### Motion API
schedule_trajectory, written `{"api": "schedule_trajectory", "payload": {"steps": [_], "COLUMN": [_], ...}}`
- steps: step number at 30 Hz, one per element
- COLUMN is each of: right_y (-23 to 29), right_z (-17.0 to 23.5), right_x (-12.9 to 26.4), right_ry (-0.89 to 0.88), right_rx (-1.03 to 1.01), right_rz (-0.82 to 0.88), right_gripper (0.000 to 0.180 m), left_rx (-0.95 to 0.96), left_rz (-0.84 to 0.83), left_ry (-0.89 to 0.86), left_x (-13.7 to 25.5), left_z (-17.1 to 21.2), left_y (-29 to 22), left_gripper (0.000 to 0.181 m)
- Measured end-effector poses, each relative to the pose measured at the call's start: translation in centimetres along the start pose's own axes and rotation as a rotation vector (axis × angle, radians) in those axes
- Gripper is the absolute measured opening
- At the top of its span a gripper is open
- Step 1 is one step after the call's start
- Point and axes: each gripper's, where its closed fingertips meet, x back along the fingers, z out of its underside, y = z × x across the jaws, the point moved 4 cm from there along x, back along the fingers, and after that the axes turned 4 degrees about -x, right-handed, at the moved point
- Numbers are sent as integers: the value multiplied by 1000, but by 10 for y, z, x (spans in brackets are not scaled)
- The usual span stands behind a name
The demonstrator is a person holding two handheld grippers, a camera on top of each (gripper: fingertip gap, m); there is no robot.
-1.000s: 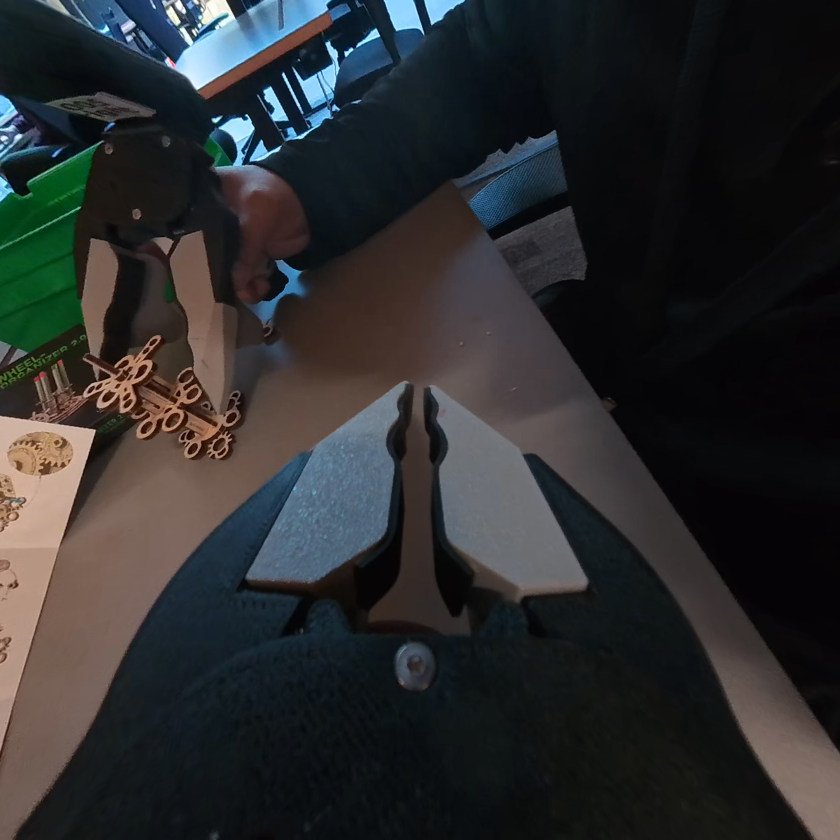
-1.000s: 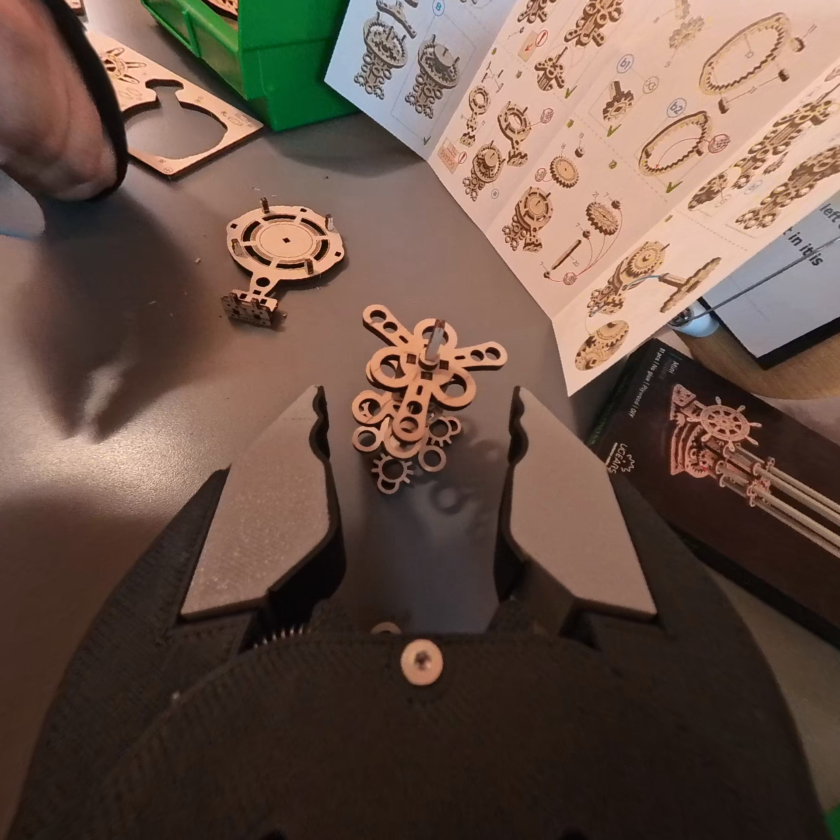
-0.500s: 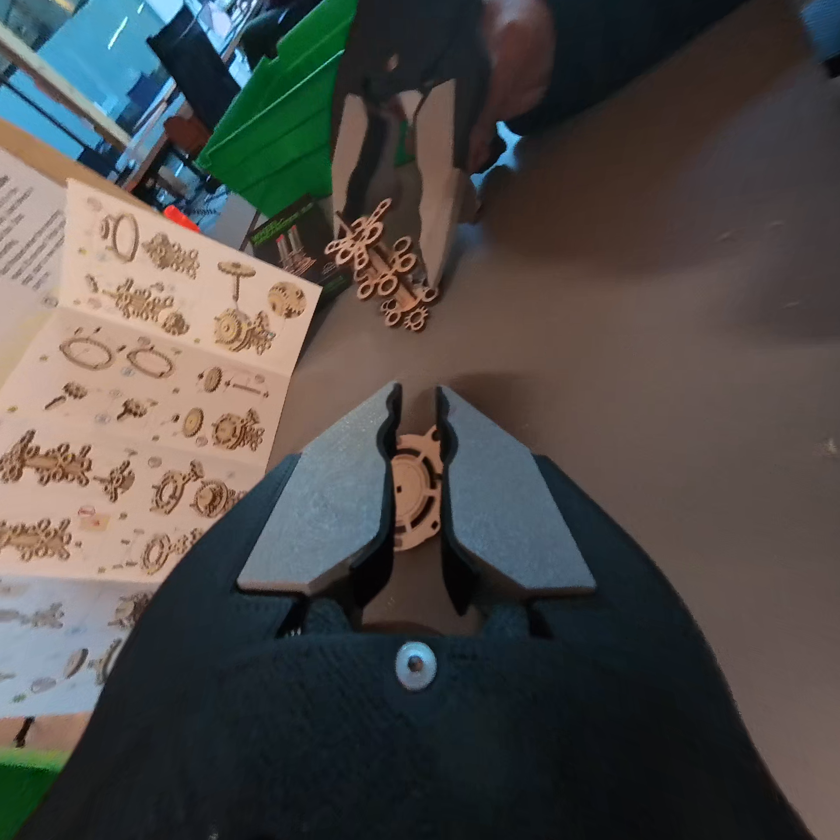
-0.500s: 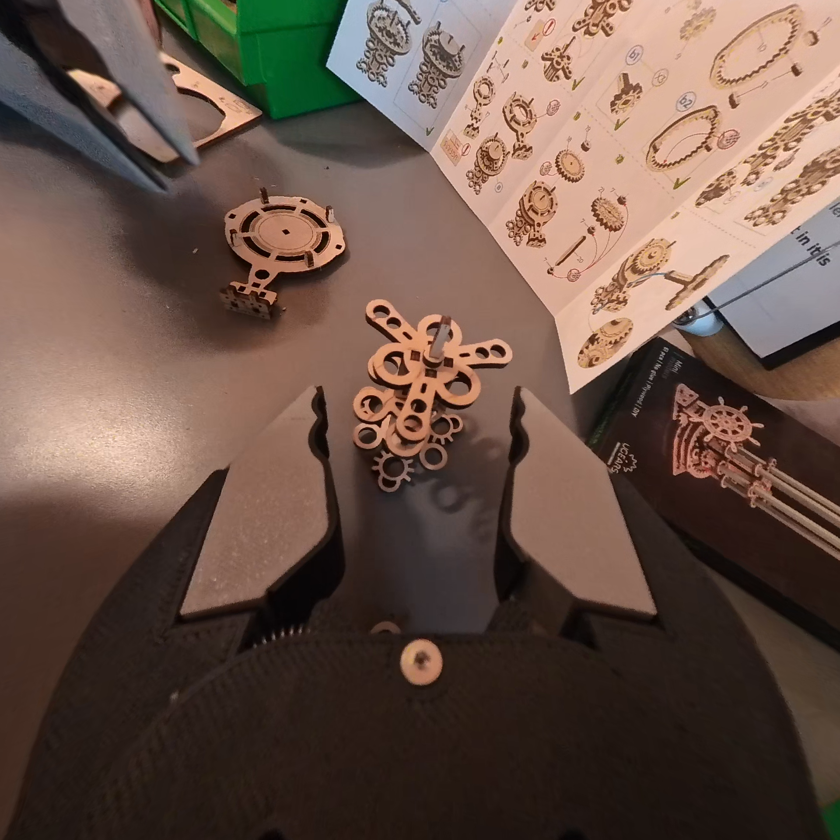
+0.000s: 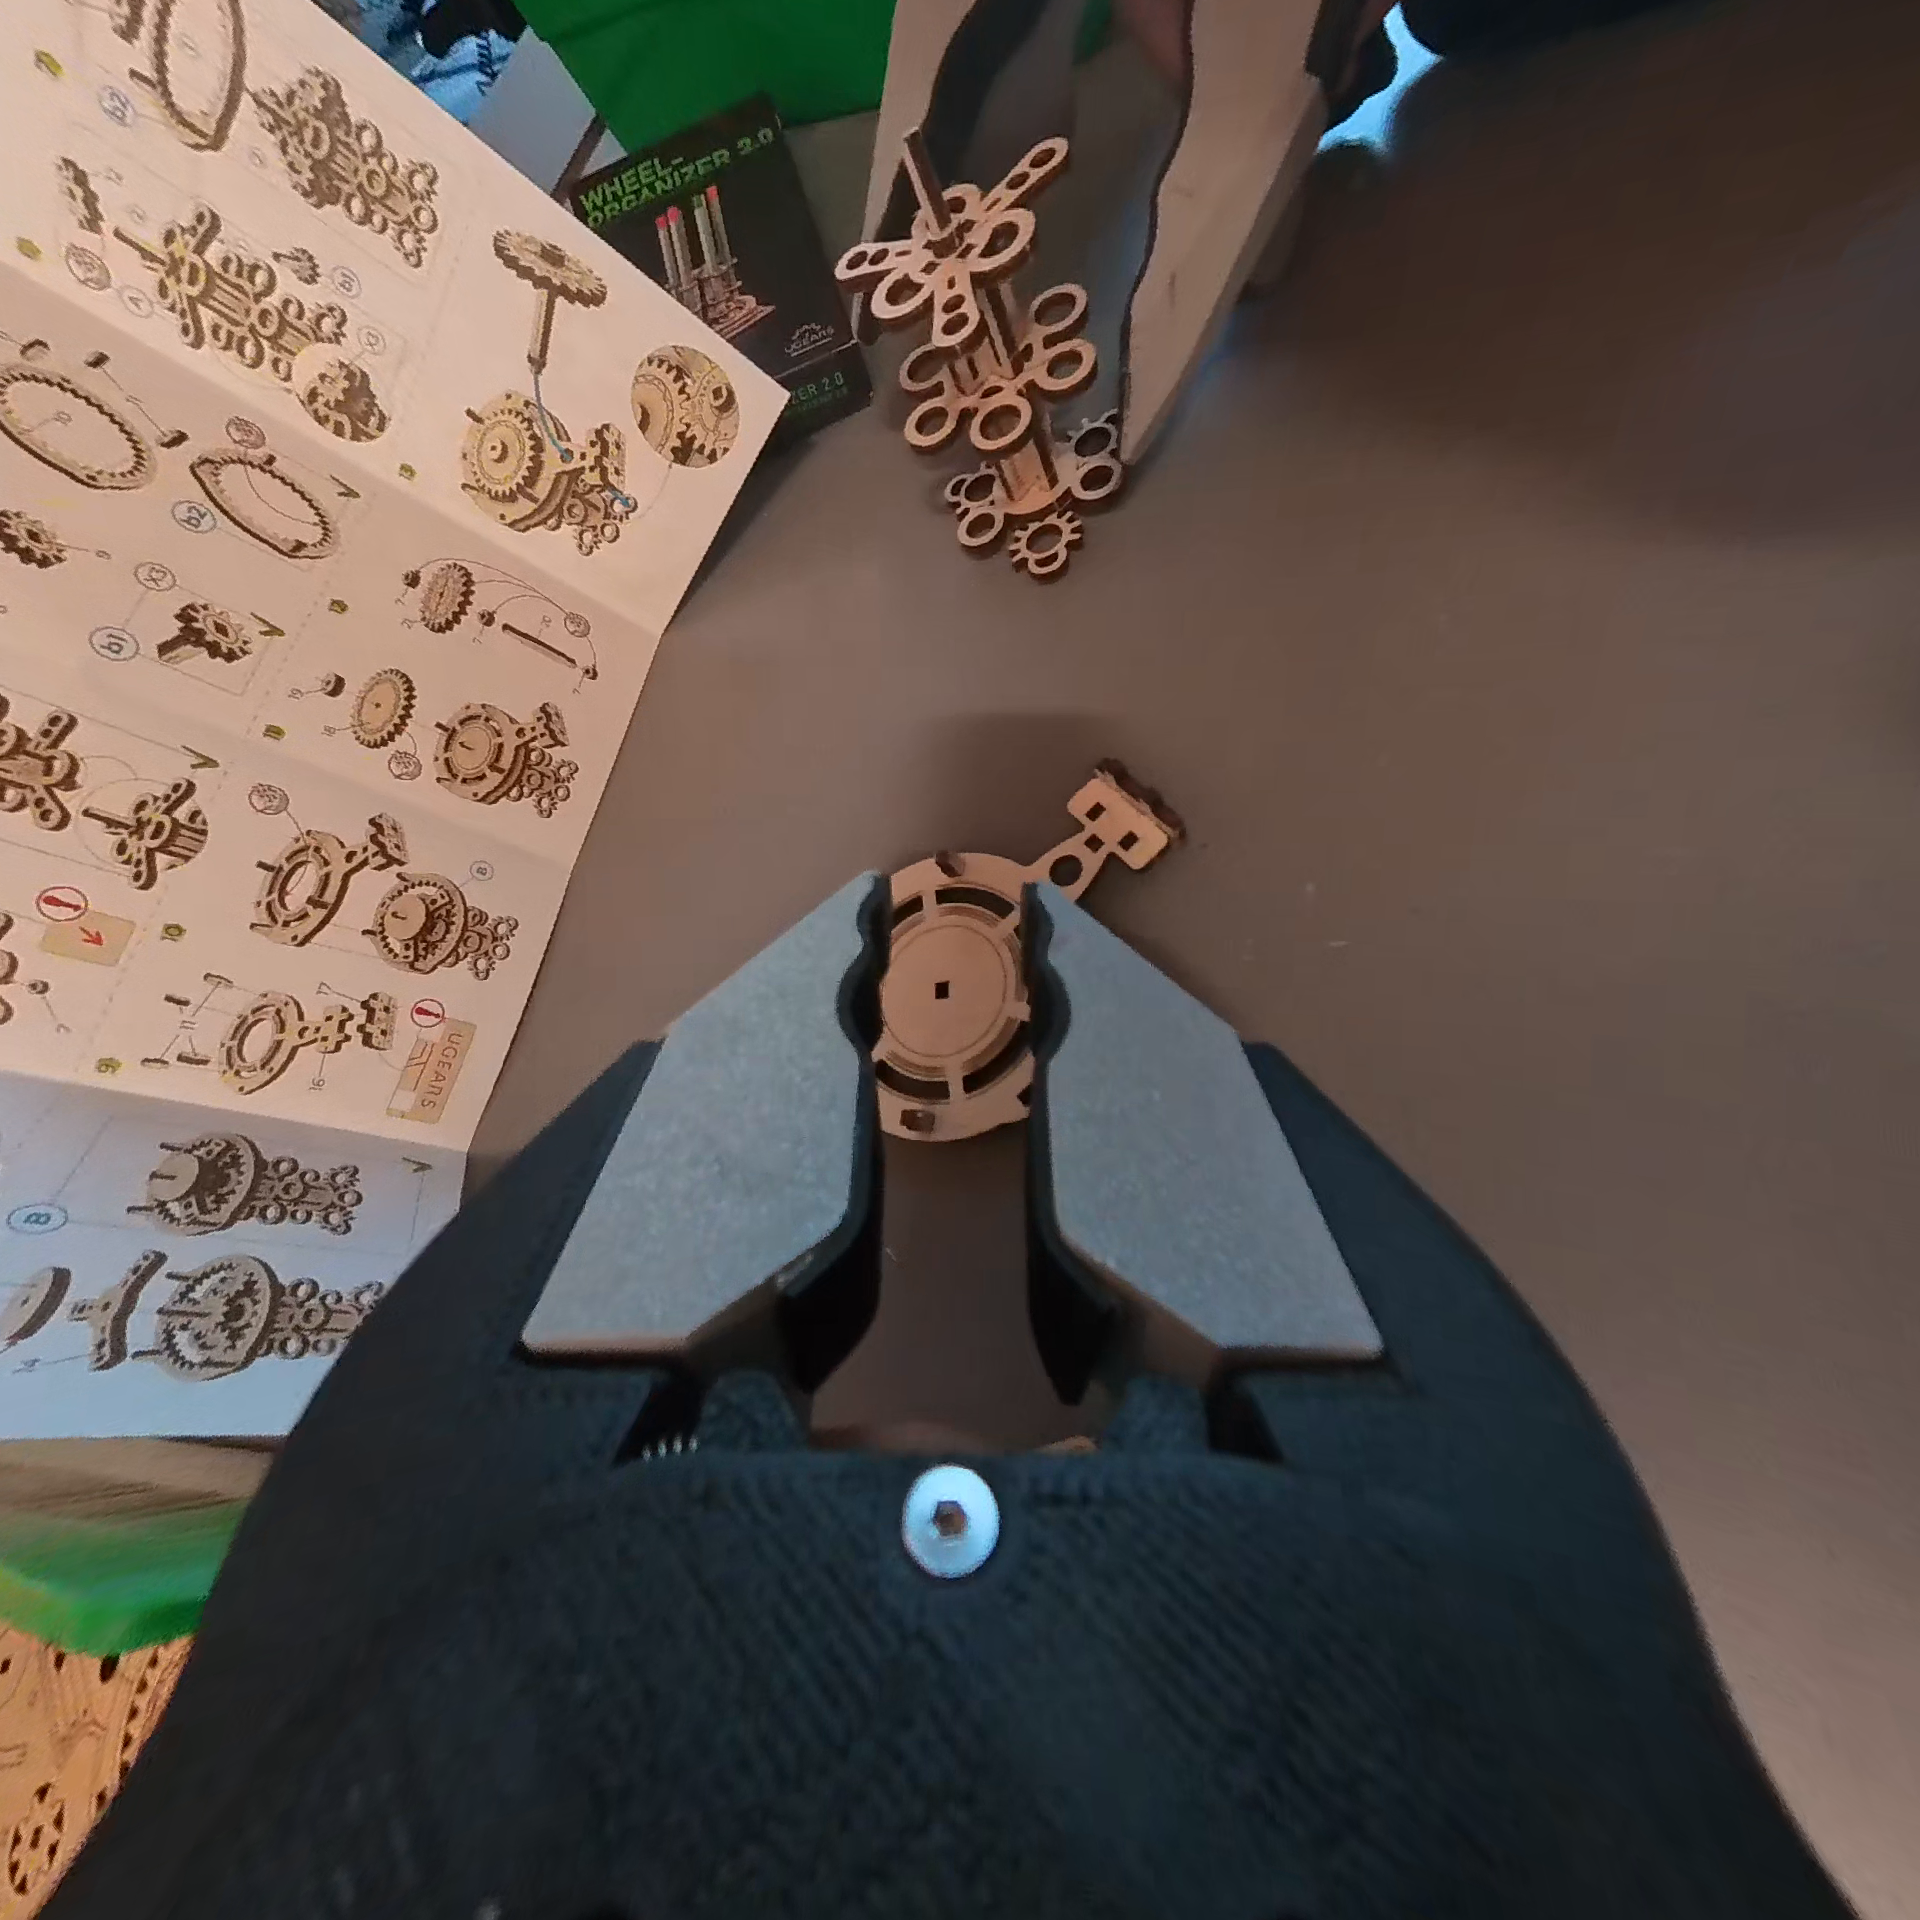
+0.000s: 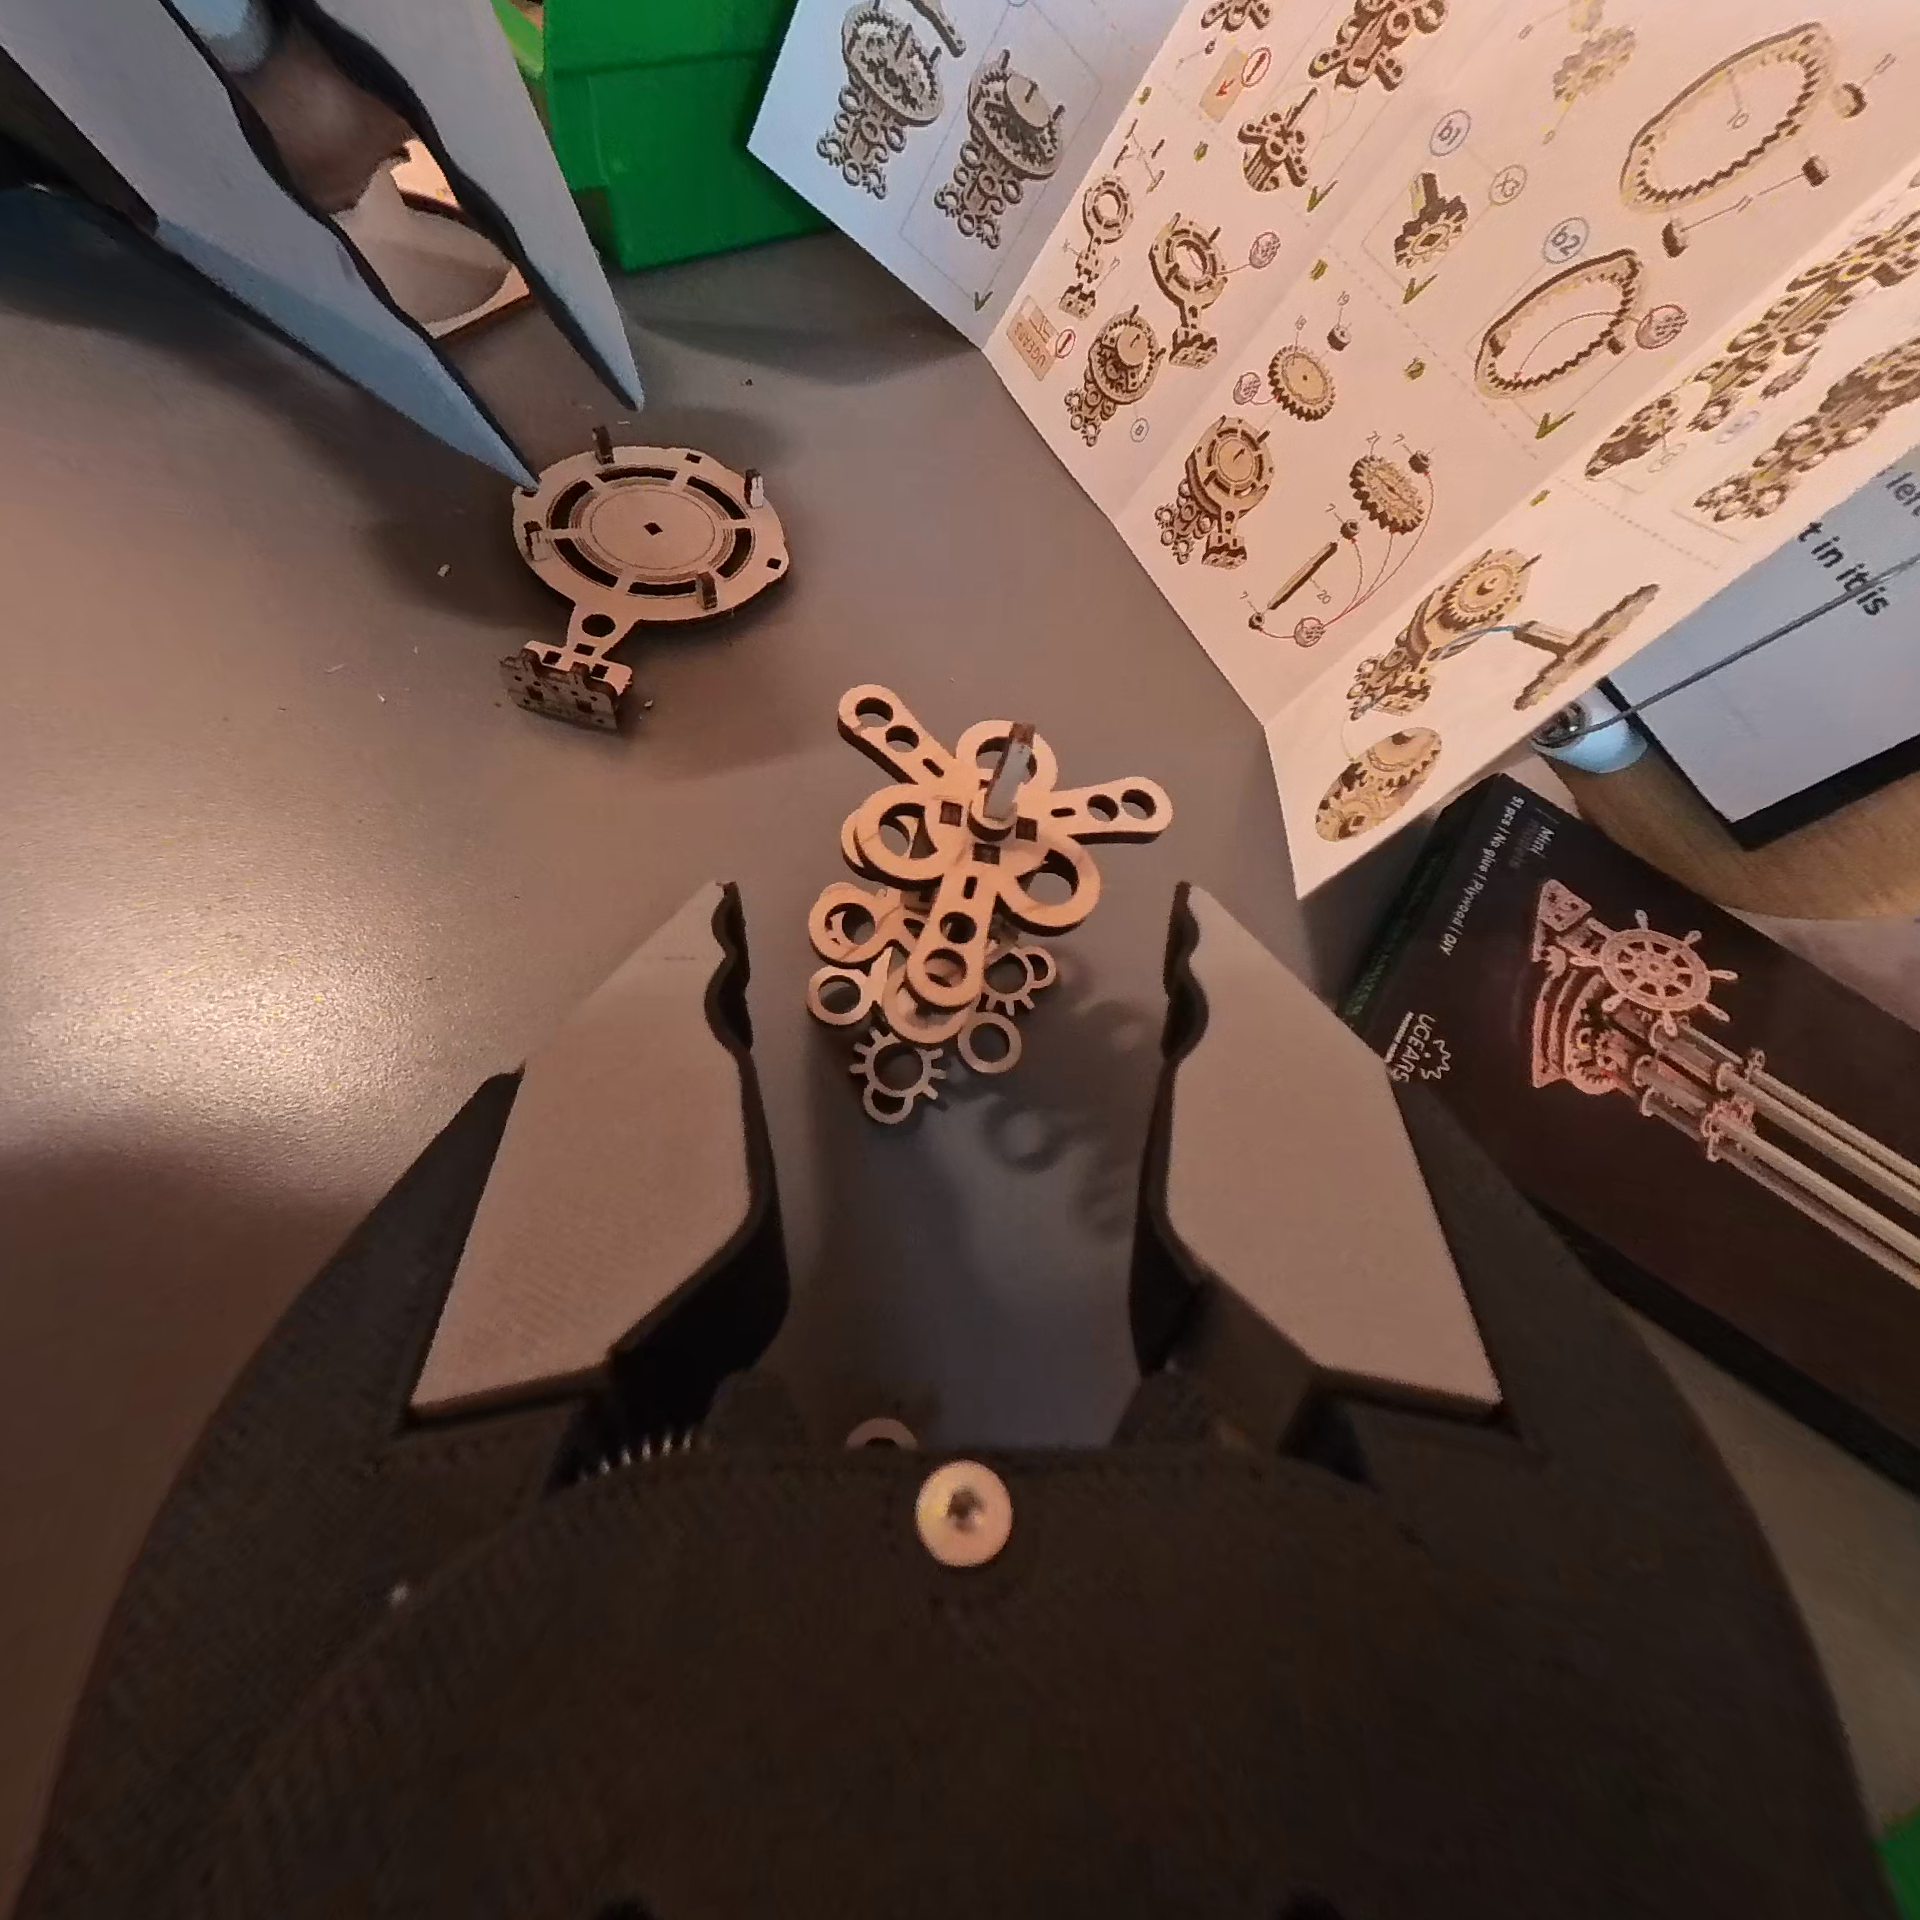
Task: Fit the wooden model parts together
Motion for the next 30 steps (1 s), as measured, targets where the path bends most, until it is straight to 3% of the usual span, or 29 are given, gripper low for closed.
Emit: {"api": "schedule_trajectory", "payload": {"steps": [23, 27, 30], "right_y": [1, 2, -1], "right_z": [1, -6, -8], "right_x": [0, 1, -1], "right_ry": [3, -47, -66], "right_rx": [7, -50, -107], "right_rz": [-1, -28, -33], "right_gripper": [75, 64, 39], "left_rx": [10, 7, 2], "left_rz": [2, 3, 5], "left_ry": [55, 48, 46], "left_x": [-6, -6, -6], "left_z": [9, 7, 6], "left_y": [0, -1, -2], "left_gripper": [17, 16, 16]}}
